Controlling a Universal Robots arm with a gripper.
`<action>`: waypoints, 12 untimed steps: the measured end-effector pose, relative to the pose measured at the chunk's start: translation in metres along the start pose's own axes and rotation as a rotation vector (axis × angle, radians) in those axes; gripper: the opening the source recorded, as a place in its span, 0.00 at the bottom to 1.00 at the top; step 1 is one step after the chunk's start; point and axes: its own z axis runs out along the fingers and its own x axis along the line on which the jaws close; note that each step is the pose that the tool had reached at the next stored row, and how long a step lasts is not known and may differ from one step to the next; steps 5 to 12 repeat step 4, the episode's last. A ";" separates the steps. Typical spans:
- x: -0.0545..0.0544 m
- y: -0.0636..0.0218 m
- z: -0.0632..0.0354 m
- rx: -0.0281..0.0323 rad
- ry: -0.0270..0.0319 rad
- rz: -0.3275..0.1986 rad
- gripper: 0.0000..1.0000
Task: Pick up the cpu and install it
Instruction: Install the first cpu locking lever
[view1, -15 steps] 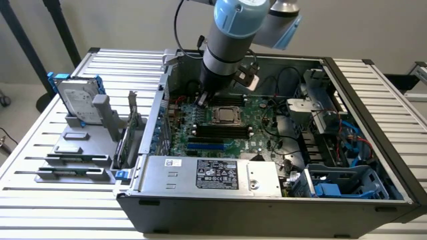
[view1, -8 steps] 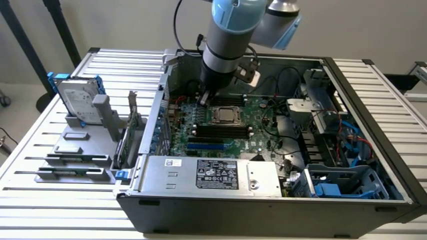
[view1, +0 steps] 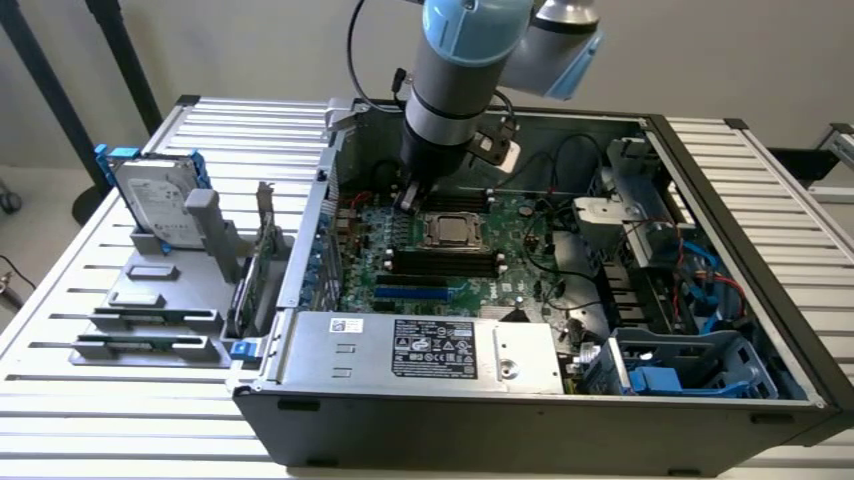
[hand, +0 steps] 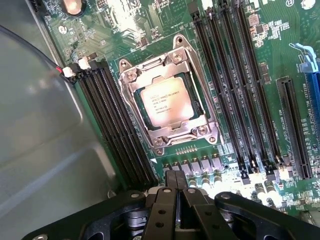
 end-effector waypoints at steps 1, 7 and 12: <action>0.000 0.0000 0.0000 0.0000 0.0000 0.000 0.11; 0.000 0.0000 0.0000 0.0000 0.0000 0.000 0.11; 0.000 0.0000 0.0000 0.0000 0.0000 0.000 0.11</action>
